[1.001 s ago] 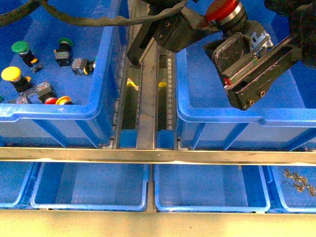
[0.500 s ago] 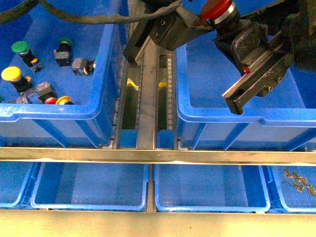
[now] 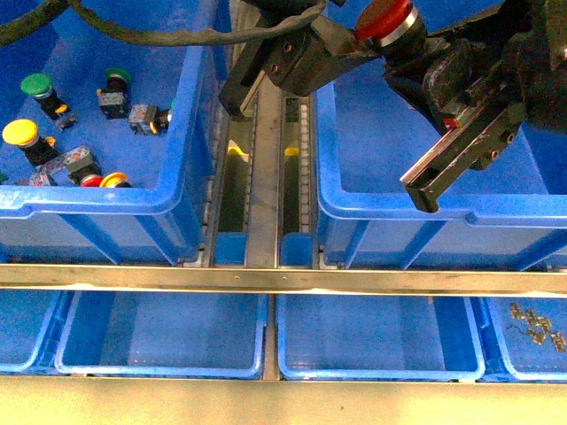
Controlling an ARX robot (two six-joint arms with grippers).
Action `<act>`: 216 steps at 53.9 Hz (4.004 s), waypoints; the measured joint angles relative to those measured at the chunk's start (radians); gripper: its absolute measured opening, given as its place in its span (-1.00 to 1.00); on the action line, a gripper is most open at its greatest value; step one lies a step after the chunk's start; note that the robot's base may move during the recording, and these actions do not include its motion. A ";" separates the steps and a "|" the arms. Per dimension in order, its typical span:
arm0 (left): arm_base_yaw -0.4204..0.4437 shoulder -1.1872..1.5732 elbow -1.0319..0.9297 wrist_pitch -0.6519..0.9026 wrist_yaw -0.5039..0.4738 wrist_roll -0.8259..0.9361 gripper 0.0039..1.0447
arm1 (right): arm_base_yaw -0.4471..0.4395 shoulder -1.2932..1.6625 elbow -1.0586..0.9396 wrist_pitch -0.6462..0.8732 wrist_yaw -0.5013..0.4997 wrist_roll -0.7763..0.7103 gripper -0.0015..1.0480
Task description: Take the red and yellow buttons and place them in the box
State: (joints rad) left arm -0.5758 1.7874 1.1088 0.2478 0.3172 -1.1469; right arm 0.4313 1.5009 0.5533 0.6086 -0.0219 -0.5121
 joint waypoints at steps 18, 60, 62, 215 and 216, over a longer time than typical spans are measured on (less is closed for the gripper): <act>-0.005 -0.105 -0.016 0.037 -0.043 0.114 0.88 | -0.019 -0.002 -0.035 -0.021 0.013 0.003 -0.50; -0.091 -1.063 -0.672 -0.380 -0.478 0.333 0.85 | -0.125 -0.041 -0.034 -0.005 0.073 0.067 -0.50; -0.114 -1.141 -0.692 -0.434 -0.537 0.318 0.85 | -0.135 -0.046 -0.029 0.004 0.085 0.081 -0.50; 0.573 -1.773 -1.088 -0.248 -0.317 1.139 0.20 | -0.002 0.035 -0.009 0.056 0.290 0.265 -0.50; 0.573 -1.773 -1.088 -0.248 -0.317 1.139 0.26 | -0.010 0.048 0.000 0.060 0.283 0.264 -0.50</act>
State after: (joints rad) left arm -0.0025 0.0147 0.0208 -0.0002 0.0006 -0.0082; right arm 0.4210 1.5490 0.5529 0.6685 0.2607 -0.2478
